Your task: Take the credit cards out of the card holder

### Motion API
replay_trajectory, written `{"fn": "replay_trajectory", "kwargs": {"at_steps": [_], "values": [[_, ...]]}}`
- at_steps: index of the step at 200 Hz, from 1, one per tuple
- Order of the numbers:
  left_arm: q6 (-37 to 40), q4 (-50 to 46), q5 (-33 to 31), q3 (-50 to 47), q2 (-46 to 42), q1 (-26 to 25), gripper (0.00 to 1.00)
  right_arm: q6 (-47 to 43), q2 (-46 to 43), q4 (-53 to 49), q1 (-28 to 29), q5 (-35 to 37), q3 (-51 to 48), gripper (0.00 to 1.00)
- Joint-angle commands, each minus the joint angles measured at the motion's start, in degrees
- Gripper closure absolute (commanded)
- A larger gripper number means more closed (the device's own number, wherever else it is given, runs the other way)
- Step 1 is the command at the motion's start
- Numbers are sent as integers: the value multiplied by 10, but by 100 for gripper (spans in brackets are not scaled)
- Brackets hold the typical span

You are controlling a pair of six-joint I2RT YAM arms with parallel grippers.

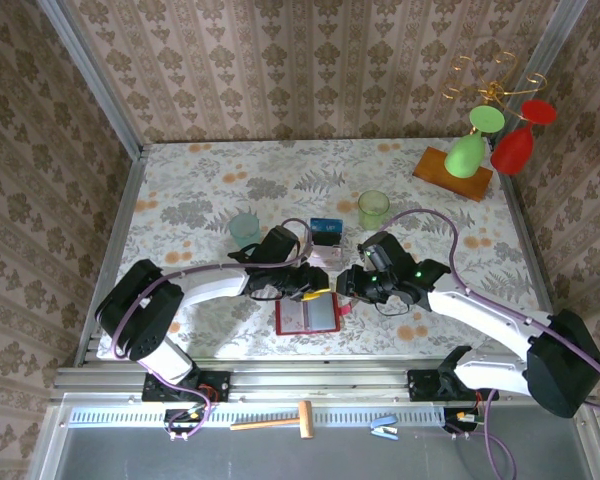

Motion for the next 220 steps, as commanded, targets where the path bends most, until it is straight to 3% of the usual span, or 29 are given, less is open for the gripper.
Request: {"fn": "replay_trajectory", "kwargs": {"at_steps": [1,141,220], "values": [[3,6,10,-5,2,1,61,13,12,13,-3,-15,-6,68],[3,-28,-29,-153,-158,57,74,40,190,109,57,-72,53,77],[9,-30,-34,-201,-177,63,80,70,263,156,99,-81,75,80]]}}
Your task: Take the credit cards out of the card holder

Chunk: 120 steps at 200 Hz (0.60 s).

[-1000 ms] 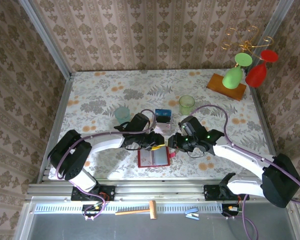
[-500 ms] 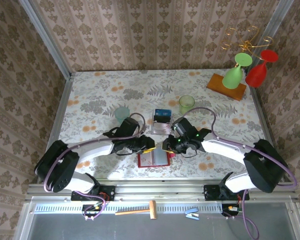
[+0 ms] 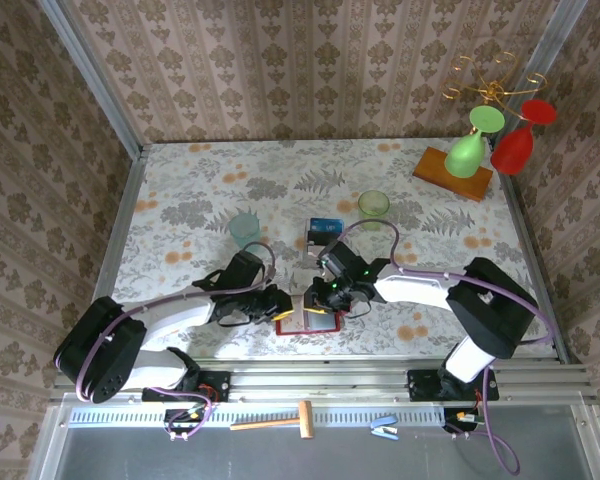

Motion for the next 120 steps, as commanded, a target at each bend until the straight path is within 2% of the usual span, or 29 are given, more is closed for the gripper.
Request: {"fn": "replay_trajectory", "kwargs": {"at_steps": [1,34,120], "values": [[11,-13,-5,-6,-11,5,80,18,17,21,11,-9,17,80],[37,-51,-17,-1,-10,10,81,21,32,26,18,-8,22,80],[41,-49,-19,-12,-7,17,81,19,59,23,22,-14,36,76]]}}
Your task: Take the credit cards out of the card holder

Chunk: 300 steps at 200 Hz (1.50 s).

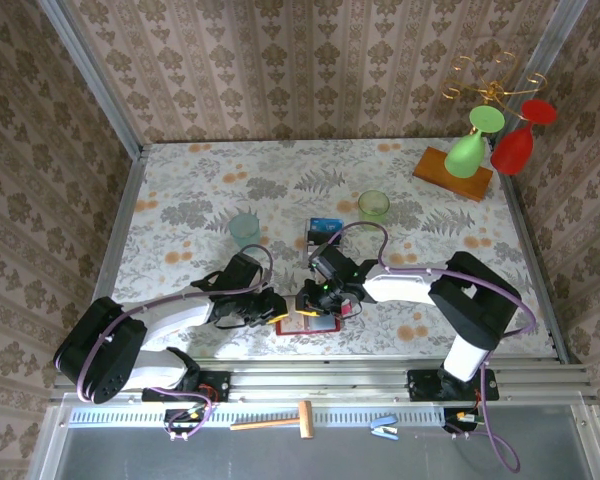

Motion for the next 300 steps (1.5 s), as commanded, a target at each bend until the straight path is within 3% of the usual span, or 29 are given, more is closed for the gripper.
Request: {"fn": "replay_trajectory", "kwargs": {"at_steps": [1,91,213,300], "values": [[13,-14,-5,-10,-7,4,81,2,12,-4,5,-10,14,76],[10,-15,-7,-14,-12,3,81,-4,34,-9,9,-15,23,74],[11,-15,-6,-25,-13,4,81,-48,27,-104,10,30,49,71],[6,-45,-19,-15,-61,12,77,-57,6,-121,10,39,59,71]]}}
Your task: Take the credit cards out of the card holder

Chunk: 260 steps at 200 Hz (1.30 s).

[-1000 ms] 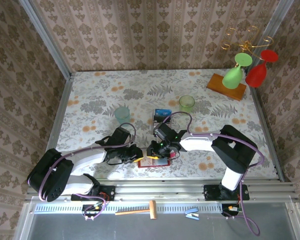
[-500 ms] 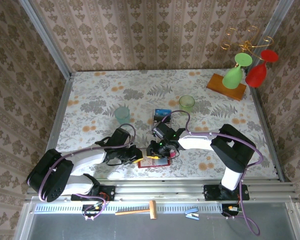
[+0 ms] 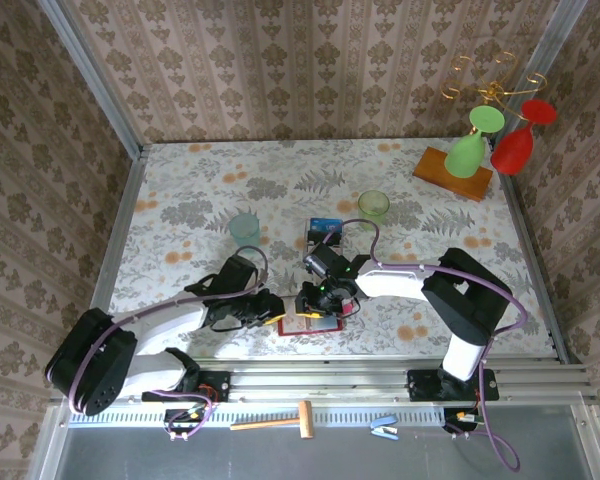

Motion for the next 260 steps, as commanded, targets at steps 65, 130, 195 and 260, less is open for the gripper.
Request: {"fn": "replay_trajectory", "kwargs": {"at_steps": [65,130,195,260], "values": [[3,-1,0,-9,14,9,78,11,-20,17,4,-7,3,71],[5,2,-5,-16,28,9,82,15,-6,29,4,-12,-8,71],[8,1,-6,-23,40,9,83,10,8,19,4,-7,-8,71],[12,-10,-5,-23,43,11,83,-13,7,-27,4,24,4,71]]}}
